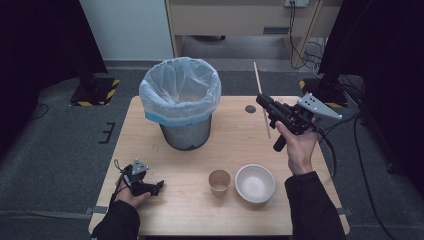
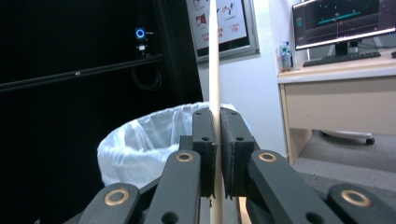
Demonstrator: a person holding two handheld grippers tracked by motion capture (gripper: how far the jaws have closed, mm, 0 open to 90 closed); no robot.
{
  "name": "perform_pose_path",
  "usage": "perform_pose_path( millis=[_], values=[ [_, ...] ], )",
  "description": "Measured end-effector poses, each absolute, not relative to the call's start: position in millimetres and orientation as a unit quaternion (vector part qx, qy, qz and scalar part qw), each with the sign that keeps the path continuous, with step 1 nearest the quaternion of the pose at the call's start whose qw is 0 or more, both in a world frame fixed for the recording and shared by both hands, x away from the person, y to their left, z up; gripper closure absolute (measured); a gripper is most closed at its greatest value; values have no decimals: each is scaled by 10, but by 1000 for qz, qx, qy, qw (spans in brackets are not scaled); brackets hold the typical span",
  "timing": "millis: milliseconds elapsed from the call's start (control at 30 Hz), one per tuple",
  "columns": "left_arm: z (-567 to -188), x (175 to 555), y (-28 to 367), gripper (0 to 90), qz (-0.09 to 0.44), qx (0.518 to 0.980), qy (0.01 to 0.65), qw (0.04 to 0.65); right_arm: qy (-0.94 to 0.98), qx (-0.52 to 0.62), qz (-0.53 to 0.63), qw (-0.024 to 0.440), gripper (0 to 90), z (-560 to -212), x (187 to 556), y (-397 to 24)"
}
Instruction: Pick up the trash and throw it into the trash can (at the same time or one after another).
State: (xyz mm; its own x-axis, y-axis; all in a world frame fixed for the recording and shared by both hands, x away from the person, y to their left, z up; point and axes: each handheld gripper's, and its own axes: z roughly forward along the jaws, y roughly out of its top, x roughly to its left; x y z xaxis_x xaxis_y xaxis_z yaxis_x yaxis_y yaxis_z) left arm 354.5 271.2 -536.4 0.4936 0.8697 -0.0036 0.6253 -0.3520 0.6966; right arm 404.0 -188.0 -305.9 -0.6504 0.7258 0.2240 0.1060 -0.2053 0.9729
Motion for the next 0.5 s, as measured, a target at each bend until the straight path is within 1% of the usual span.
perform_pose_path(
  millis=[200,500],
  values=[
    [-5364,3545,2712,0,188,800,467,326,583,344,698,233,858,-2927,4169,-1762],
    [-5364,3544,2713,0,188,800,467,326,574,334,711,231,859,-2769,4334,-1490]
  ],
)
